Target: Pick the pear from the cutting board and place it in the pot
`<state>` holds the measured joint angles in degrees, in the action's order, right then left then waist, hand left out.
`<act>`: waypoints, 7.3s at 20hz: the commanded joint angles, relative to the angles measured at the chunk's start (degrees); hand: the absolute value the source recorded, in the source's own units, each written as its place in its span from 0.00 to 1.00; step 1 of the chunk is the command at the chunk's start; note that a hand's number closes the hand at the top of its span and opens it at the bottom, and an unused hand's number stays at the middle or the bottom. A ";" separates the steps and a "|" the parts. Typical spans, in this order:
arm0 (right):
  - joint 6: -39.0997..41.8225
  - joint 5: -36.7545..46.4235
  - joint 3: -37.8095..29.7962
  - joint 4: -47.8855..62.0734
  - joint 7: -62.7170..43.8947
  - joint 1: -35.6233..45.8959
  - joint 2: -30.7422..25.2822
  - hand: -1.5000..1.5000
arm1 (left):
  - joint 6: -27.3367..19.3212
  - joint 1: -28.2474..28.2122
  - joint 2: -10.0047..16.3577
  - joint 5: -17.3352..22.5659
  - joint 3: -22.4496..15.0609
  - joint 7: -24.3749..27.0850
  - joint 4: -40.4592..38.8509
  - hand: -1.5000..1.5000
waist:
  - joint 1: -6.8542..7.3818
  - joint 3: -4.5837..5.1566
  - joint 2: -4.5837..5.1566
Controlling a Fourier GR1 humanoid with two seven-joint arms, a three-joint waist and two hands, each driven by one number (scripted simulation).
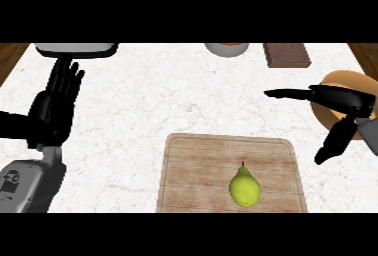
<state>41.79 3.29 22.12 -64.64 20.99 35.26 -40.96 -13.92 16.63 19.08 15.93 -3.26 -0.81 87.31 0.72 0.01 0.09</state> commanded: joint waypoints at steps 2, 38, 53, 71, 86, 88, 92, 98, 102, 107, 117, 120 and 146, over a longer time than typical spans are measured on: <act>7.10 -0.11 0.92 -5.33 -5.92 1.13 2.00 0.00 | 2.51 -0.55 -0.17 0.54 1.91 1.50 -2.45 0.50 | -0.68 0.03 -0.14; 2.56 28.41 0.85 -9.88 -13.93 -14.16 27.05 0.00 | 6.42 -1.52 -6.42 -6.34 6.66 0.09 -0.02 0.50 | -0.50 -0.01 -0.06; -4.56 34.98 6.24 -12.28 -0.68 -19.65 30.48 1.00 | 9.14 -3.80 -6.69 -5.99 8.17 0.12 0.89 0.50 | -0.63 -0.01 -0.07; -12.92 45.14 -0.09 -34.42 -21.93 -22.24 36.96 1.00 | 8.18 -1.79 -5.86 -7.06 10.96 -3.17 1.24 0.50 | -2.36 0.12 -1.17; -23.59 72.81 3.94 -62.37 -61.42 -13.81 40.93 1.00 | 7.49 -1.63 -7.85 -8.17 9.32 -1.83 1.92 0.50 | -1.32 0.06 -0.51; -22.75 73.79 -2.77 -64.86 -58.12 -14.44 38.37 1.00 | 8.16 -1.39 -7.37 -7.83 9.79 -1.95 0.64 0.50 | -1.44 0.01 -0.30; -18.34 65.34 -16.38 -70.41 -55.52 -14.27 34.76 1.00 | 8.70 -2.82 -7.67 -7.87 9.27 -1.83 2.45 0.50 | -1.30 -0.02 -0.17; -18.61 54.80 -34.73 -58.67 -46.37 -12.53 26.67 1.00 | 7.77 0.00 -7.92 -9.40 9.50 -1.02 -0.98 0.50 | -1.05 -0.06 0.09; -17.56 47.51 -45.45 -54.58 -39.82 -14.64 20.40 1.00 | 7.38 -0.11 -8.23 -9.35 8.81 -3.18 2.34 0.50 | -1.14 -0.06 -0.10; -22.89 42.73 -54.53 -40.01 -30.11 -13.68 14.18 1.00 | 9.02 -2.84 -7.04 -8.07 9.70 -4.35 5.68 0.50 | -0.54 -0.05 -0.09; -37.62 45.12 -52.26 -9.13 -13.03 -7.91 8.23 1.00 | 7.60 -2.06 -10.06 -10.07 7.94 -2.72 3.30 0.50 | -0.03 -0.04 0.07; -43.55 45.67 -53.82 1.03 -6.99 -7.02 6.46 1.00 | 12.13 -1.69 -6.40 -5.98 12.11 -2.03 0.87 0.50 | 0.14 -0.06 0.18; -28.04 24.53 -63.82 29.60 -2.45 8.75 2.72 0.00 | 9.19 -0.57 -7.60 -9.58 10.67 -3.48 2.07 0.50 | -0.60 -0.02 -0.09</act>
<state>11.20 32.40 -38.10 -36.52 21.74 42.78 -36.96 -4.68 15.55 10.73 6.69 7.00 -3.67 89.52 0.41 -0.02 0.05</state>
